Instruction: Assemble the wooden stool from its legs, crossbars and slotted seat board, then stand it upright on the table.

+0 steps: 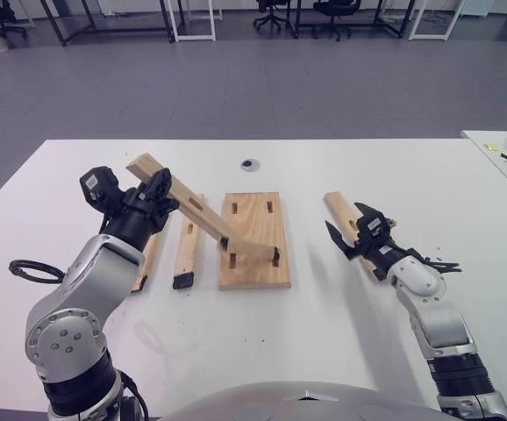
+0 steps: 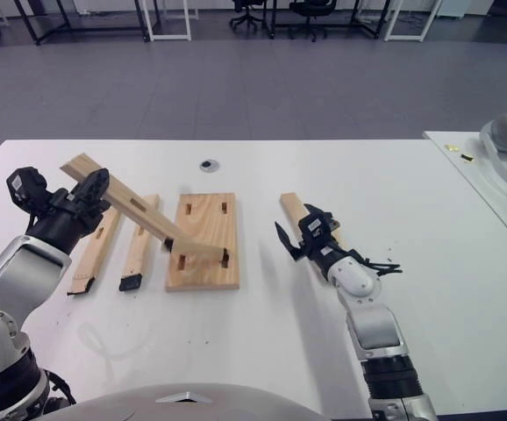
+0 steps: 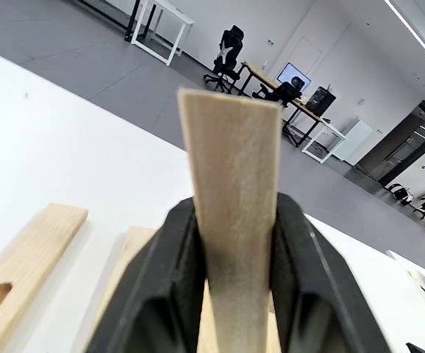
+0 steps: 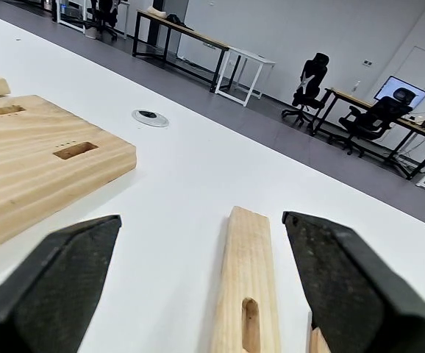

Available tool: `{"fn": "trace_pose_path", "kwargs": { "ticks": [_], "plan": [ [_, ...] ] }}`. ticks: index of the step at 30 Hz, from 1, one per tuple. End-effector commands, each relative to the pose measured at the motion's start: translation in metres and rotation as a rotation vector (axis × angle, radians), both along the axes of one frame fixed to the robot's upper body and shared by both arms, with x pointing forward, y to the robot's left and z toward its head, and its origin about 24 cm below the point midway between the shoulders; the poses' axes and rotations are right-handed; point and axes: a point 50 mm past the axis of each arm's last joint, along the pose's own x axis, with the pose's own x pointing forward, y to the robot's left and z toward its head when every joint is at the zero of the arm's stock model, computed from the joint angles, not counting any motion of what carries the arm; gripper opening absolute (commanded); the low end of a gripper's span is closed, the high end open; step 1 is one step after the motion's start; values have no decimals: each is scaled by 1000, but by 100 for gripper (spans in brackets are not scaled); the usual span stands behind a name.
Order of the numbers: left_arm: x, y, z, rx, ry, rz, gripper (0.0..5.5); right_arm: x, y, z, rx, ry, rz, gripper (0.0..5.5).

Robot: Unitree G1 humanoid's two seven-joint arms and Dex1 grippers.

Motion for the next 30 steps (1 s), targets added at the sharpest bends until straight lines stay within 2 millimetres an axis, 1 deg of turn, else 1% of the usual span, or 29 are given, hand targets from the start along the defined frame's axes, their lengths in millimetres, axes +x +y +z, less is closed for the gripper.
{"fn": "trace_pose_path", "kwargs": {
  "ticks": [1,3,4,7,9,11,14,16,19,21,23,28,30],
  "plan": [
    [0,0,-14,3,43,19,101,-3,13,1,109,19,68,411],
    [1,4,-18,20,45,36,101,-7,23,10,179,24,165,411],
    [4,6,-17,33,26,42,101,-9,30,15,203,27,221,411],
    [14,8,-4,42,-68,37,101,-15,51,22,239,67,402,411],
    [23,4,6,33,-131,11,101,-17,63,21,223,127,543,411],
    [28,1,15,37,-169,-20,101,-15,67,19,194,180,641,411],
    [28,-2,21,52,-182,-26,101,-8,72,19,214,270,782,411],
    [29,-4,22,65,-189,-34,101,0,74,19,228,338,866,411],
    [32,-4,20,61,-184,-35,101,8,71,15,215,430,945,411],
    [33,-4,18,57,-181,-31,101,15,74,7,183,462,951,411],
    [33,-4,17,53,-180,-28,101,17,78,0,143,480,959,411],
    [33,-6,15,41,-176,-28,101,21,89,-9,95,493,979,411],
    [33,-7,14,37,-174,-26,101,20,91,-10,87,498,994,371]
  ]
}}
